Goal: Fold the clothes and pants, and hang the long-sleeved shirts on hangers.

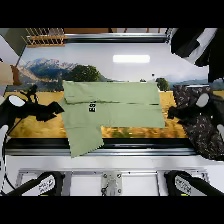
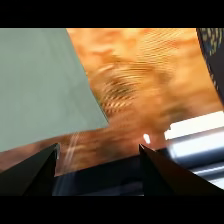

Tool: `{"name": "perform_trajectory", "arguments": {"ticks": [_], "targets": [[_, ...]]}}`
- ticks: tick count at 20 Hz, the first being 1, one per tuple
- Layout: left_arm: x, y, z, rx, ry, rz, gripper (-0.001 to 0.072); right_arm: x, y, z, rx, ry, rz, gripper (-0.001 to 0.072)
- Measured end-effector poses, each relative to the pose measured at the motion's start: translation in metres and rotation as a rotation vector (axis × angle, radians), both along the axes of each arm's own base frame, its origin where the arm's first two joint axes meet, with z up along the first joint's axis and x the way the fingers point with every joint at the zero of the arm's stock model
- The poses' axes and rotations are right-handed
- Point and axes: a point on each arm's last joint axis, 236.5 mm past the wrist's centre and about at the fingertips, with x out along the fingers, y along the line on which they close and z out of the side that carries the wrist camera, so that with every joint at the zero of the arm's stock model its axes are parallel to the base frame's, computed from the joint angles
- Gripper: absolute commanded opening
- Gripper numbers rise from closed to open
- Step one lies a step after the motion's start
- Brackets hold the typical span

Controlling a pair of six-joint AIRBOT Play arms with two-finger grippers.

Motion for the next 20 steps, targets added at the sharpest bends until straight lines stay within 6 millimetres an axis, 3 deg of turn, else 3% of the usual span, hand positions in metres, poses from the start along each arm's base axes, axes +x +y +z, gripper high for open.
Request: {"name": "perform_trajectory", "arguments": {"ticks": [3, 9, 10, 11, 13, 17, 20], "targets": [[-0.026, -0.013, -0.010, -0.030, 0.018, 0.013, 0.0546, -0.022, 0.017, -0.033, 0.112, 0.003, -0.173, 0.0535], [-0.041, -0.022, -0.015, -0.052, 0.012, 0.031, 0.0546, 0.000, 0.039, -0.055, 0.206, -0.130, -0.347, 0.0529], [-0.040, -0.023, -0.016, -0.053, 0.008, 0.035, 0.0546, 0.004, 0.041, -0.057, 0.208, -0.144, -0.356, 0.0498], [-0.041, -0.023, -0.016, -0.052, 0.007, 0.036, 0.0546, 0.008, 0.042, -0.059, 0.204, -0.163, -0.359, 0.0393], [-0.039, -0.021, -0.016, -0.048, -0.001, 0.041, 0.0546, 0.014, 0.042, -0.062, 0.187, -0.196, -0.339, 0.0034], [-0.043, -0.016, -0.021, -0.020, 0.009, 0.040, 0.0546, 0.019, 0.046, -0.062, 0.163, -0.227, -0.245, 0.0010], [-0.060, -0.016, -0.037, -0.011, 0.062, 0.044, 0.0546, 0.018, 0.049, -0.061, 0.153, -0.232, -0.185, 0.0011]]}}
